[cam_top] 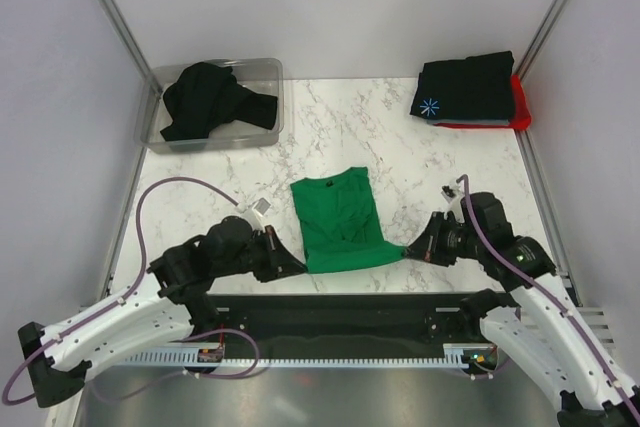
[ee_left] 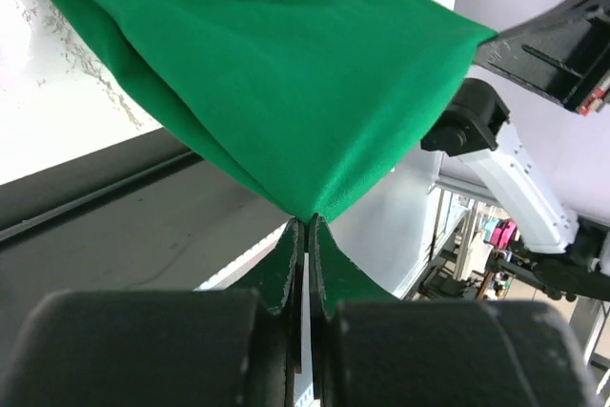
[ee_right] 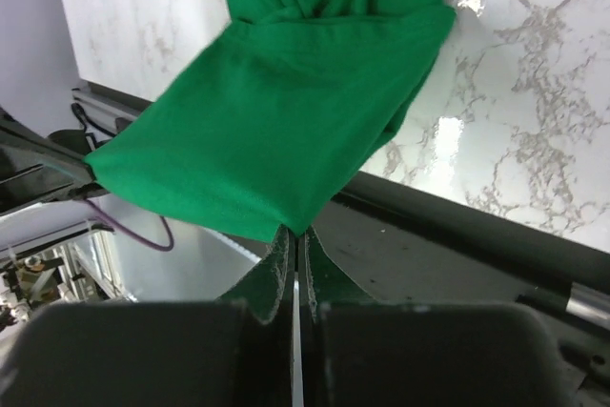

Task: Fold and stack the t-shirts
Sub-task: Fold the tshirt

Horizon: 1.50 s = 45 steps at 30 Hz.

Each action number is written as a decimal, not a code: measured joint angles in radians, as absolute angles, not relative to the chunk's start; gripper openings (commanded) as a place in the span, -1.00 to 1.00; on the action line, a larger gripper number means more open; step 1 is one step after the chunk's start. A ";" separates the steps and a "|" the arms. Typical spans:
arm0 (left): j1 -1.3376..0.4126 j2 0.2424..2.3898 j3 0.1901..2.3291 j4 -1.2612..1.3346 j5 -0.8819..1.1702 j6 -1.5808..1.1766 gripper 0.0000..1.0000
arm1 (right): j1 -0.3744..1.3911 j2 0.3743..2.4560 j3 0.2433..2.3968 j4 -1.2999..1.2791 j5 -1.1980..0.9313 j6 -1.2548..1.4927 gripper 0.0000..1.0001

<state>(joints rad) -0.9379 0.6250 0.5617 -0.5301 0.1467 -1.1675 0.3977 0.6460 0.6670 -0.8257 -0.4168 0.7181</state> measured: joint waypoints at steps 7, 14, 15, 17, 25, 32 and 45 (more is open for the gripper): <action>-0.945 0.688 0.716 -0.645 0.065 -1.173 -0.96 | 0.398 0.685 0.825 -0.922 -0.400 0.725 -1.00; -0.941 0.807 0.846 -0.701 -0.081 -1.150 -0.96 | 0.400 0.920 0.983 -0.925 -0.314 0.655 -1.00; -0.936 0.821 0.851 -0.706 -0.094 -1.147 -0.96 | 0.400 0.953 0.998 -0.920 -0.307 0.646 -1.00; -0.920 0.849 0.858 -0.709 -0.113 -1.137 -0.96 | 0.400 1.013 1.020 -0.910 -0.295 0.628 -1.00; -0.741 0.963 0.871 -0.675 -0.080 -1.045 -0.96 | 0.400 1.207 1.101 -0.860 -0.283 0.578 -1.00; -0.565 1.097 0.910 -0.612 0.025 -0.936 -0.96 | 0.390 1.414 1.219 -0.811 -0.280 0.543 -1.00; -0.287 1.858 1.325 -0.504 0.249 -0.707 0.29 | 0.333 2.082 1.757 -0.802 -0.218 0.485 0.85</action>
<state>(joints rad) -0.2867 1.8576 1.3247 -0.5037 0.2493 -0.7067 0.3328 2.0819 1.7569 -0.8024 -0.2184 0.4854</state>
